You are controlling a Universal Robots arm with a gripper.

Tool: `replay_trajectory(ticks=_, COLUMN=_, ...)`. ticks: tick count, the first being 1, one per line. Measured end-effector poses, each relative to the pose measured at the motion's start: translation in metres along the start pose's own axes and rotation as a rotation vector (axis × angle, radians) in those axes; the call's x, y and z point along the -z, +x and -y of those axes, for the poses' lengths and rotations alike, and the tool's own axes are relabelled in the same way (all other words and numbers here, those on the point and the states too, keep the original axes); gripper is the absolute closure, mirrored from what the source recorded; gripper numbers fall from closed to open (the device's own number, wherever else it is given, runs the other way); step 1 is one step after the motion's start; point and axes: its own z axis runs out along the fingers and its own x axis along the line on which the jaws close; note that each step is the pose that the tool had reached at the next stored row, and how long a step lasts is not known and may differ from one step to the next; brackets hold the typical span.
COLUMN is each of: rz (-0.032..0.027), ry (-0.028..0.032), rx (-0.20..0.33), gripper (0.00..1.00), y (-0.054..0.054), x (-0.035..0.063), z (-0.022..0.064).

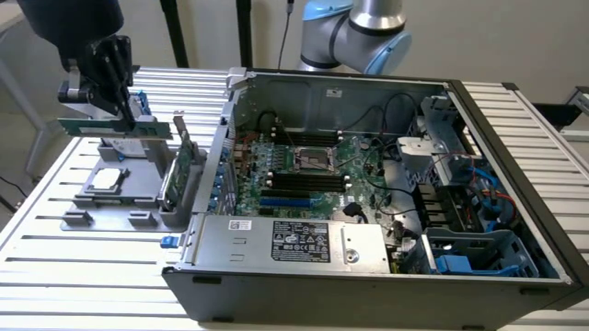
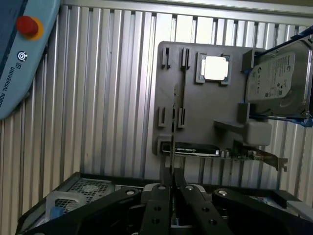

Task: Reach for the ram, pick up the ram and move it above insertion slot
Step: 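Pick up the ram and move it above insertion slot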

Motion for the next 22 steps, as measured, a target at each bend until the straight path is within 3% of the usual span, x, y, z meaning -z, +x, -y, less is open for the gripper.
replay_trajectory(ticks=10, rz=0.0103, ry=-0.0012, rx=0.0, gripper=0.87, y=-0.015, x=0.0006, z=0.0136)
replay_trajectory(ticks=17, rz=0.0277, ry=0.0, rx=0.001, gripper=0.87, y=-0.019, x=0.0016, z=0.0277)
replay_trajectory(ticks=22, rz=0.0398, ry=0.0008, rx=0.001, gripper=0.87, y=-0.02, x=0.0028, z=0.0424)
